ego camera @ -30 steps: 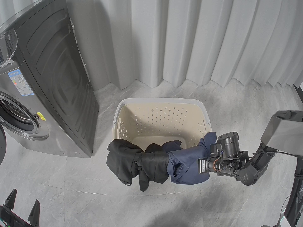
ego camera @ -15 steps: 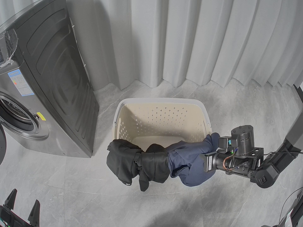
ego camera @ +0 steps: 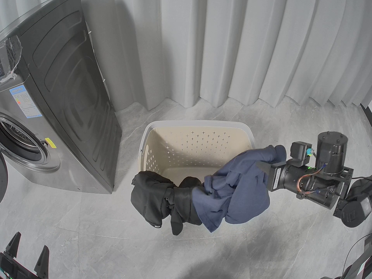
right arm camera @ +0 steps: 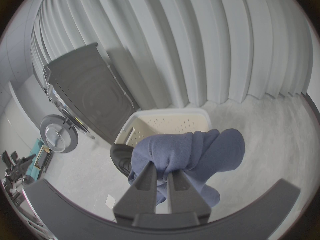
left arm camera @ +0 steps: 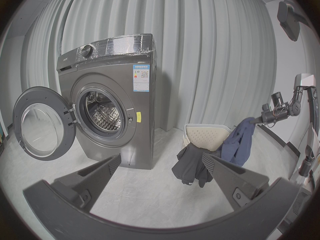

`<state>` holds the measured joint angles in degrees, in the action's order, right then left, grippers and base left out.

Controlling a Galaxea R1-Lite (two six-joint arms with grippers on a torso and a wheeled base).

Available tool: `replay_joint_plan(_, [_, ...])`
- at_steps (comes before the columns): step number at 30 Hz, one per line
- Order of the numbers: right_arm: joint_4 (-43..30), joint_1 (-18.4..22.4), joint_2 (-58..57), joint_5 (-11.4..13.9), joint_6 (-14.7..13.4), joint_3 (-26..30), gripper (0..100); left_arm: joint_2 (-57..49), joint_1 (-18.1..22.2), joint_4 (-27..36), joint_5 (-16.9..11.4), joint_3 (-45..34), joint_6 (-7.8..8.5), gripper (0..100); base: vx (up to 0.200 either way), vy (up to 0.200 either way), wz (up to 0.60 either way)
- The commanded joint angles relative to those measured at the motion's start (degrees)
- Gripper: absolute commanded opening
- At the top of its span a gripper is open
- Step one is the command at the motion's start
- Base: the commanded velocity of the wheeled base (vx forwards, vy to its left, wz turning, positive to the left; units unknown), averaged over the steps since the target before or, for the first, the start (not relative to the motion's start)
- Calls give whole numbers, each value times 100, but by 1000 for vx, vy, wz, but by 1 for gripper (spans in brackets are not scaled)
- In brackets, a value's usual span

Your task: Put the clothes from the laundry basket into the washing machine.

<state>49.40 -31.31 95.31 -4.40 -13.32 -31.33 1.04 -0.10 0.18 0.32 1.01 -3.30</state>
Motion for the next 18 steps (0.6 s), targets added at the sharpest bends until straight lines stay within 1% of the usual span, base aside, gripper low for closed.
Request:
replay_joint_plan(1, [0, 37, -988, 9, 40, -31, 0, -51, 1, -1, 3, -84, 5, 100, 0, 0, 0])
replay_joint_plan(8, [35, -34, -1796, 97, 76, 57, 0, -42, 1, -1, 3, -84, 14, 100, 0, 0, 0])
replay_joint_plan(10, [53, -42, -1875, 124, 146, 22, 0, -42, 1, -1, 3, -84, 14, 100, 0, 0, 0])
replay_joint_plan(11, [61, -60, -1937, 132, 269, 22, 0, -42, 1, -1, -5, -84, 14, 100, 0, 0, 0])
replay_joint_plan(13, [105, -77, -1998, 132, 348, -31, 0, -42, 1, -1, 3, -84, 23, 100, 0, 0, 0])
replay_joint_plan(16, [193, -95, -2069, 150, 348, -84, 0, -42, 1, -1, -5, -84, 14, 100, 0, 0, 0])
replay_joint_plan(17, [281, -174, -2157, 212, 366, -84, 0, -42, 1, -1, -5, -84, 23, 100, 0, 0, 0])
replay_joint_plan(18, [299, -218, -2201, 273, 383, -75, 0, -42, -8, -1, -5, -84, 23, 100, -200, 0, 0])
